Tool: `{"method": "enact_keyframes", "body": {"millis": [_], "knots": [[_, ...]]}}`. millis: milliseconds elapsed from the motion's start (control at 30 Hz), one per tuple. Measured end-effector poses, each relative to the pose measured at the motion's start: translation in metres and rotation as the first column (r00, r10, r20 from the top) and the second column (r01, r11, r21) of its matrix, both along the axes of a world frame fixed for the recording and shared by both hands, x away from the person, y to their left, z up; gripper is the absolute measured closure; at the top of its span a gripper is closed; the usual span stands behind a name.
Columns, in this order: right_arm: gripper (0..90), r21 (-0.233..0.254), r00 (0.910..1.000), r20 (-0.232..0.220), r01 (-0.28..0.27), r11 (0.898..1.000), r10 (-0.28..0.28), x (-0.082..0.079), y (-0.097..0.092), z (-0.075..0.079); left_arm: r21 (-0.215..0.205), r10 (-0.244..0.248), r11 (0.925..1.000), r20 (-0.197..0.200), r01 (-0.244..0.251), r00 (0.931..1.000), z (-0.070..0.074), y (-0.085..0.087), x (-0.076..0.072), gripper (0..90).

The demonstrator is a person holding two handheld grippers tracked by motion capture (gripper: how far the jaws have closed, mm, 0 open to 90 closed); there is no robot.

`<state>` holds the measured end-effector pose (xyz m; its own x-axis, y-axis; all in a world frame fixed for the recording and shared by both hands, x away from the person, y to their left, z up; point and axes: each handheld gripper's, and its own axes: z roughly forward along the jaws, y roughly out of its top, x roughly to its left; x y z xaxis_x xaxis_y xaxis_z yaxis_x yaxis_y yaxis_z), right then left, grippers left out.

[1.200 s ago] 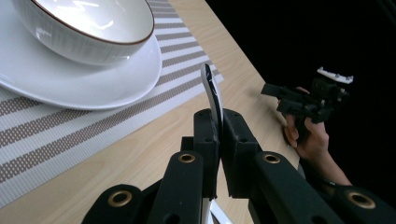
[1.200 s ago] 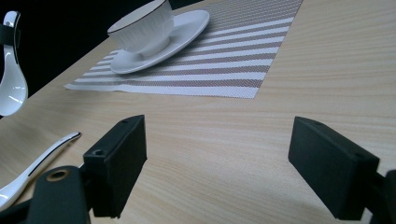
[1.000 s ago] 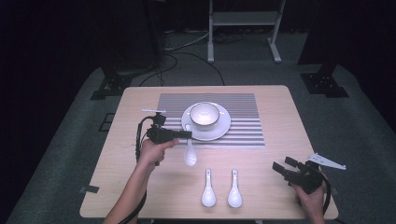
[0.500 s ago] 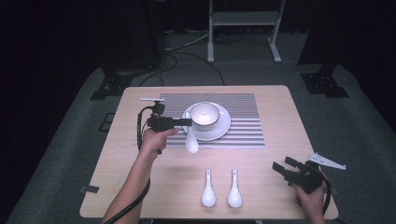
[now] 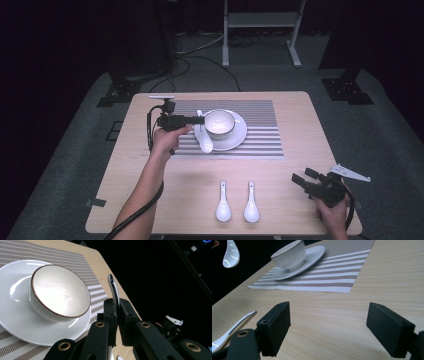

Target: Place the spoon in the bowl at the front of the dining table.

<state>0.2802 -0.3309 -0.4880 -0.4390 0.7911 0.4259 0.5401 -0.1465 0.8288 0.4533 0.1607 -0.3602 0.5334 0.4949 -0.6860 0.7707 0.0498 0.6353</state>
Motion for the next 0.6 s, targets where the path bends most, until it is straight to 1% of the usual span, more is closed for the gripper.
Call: {"method": "enact_keyframes", "body": {"millis": [167,267,367,467,500,600], "knots": [[18.4,0.011,1.0000,-0.001,0.001,1.000,-0.001,0.000,-0.001,0.000,-0.014,0.021,0.9997,-0.008,-0.021,0.9998,-0.001,-0.001,0.004,84.9],[18.4,0.012,1.0000,-0.002,0.001,1.000,-0.001,0.000,-0.001,0.000,-0.002,0.027,0.9996,-0.008,-0.027,0.9996,-0.001,-0.001,0.007,84.9],[18.4,0.014,1.0000,0.000,0.002,1.000,-0.002,0.000,-0.001,0.000,-0.013,0.040,0.9991,-0.010,-0.041,0.9991,0.000,0.000,0.010,84.9],[18.4,0.014,1.0000,0.000,0.002,1.000,-0.002,0.000,-0.001,0.000,-0.013,0.052,0.9986,-0.004,-0.052,0.9987,0.001,0.001,0.014,84.9],[18.4,0.014,1.0000,-0.001,0.001,1.000,-0.001,0.000,-0.001,0.000,-0.018,0.061,0.9980,-0.008,-0.061,0.9981,0.001,0.000,0.015,84.9],[18.4,0.014,1.0000,-0.001,0.000,1.000,0.000,0.000,-0.001,0.000,-0.027,0.071,0.9971,0.001,-0.071,0.9975,0.001,0.000,0.018,84.8]]}}
